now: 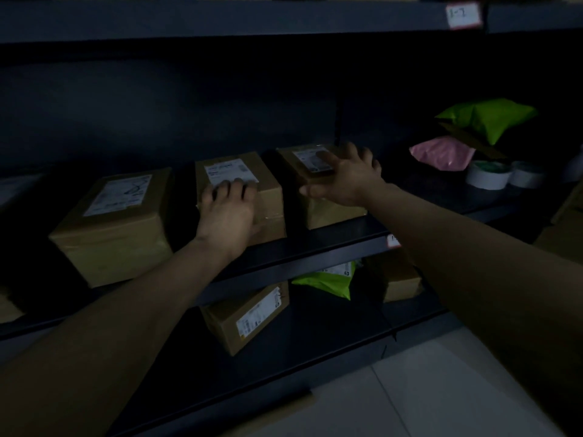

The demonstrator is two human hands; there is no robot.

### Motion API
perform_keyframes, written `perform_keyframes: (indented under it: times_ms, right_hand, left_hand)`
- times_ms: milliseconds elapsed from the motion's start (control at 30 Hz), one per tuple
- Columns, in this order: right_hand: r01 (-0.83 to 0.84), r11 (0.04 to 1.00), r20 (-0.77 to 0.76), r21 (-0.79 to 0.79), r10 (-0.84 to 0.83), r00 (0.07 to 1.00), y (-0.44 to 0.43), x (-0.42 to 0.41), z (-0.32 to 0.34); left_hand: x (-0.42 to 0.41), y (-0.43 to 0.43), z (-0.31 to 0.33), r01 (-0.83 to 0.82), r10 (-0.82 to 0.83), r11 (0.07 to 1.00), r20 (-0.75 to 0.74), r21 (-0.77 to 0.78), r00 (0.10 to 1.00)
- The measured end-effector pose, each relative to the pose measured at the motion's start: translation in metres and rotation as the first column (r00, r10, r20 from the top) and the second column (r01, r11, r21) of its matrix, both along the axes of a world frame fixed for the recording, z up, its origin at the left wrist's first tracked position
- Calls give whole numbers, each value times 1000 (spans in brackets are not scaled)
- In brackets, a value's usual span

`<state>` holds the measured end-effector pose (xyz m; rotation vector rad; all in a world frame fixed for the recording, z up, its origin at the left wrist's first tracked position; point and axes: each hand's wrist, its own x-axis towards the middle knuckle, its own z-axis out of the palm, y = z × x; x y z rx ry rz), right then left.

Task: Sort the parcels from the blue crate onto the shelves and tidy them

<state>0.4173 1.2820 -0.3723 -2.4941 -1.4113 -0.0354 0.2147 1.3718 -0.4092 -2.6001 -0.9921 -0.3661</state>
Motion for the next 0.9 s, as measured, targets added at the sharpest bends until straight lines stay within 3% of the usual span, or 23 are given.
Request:
perform_keyframes:
  times_ms: [200, 333, 800, 900]
  right_hand:
    - [99, 992, 0, -73, -99, 995, 9, -2, -9]
    - [133, 991, 17, -8, -133, 991, 11, -1, -17]
    - [154, 988, 40, -32, -153, 987, 3, -1, -13]
    - [78, 994, 104, 73, -85, 991, -1, -5, -15]
  left_hand:
    - [0, 8, -4, 27, -27, 1000, 32, -14, 999]
    - [1, 11, -7, 32, -32, 1000, 34, 1, 999]
    - [0, 10, -3, 41, -41, 999, 13, 0, 999]
    - [-2, 7, 1, 72, -73, 997, 44, 32, 996]
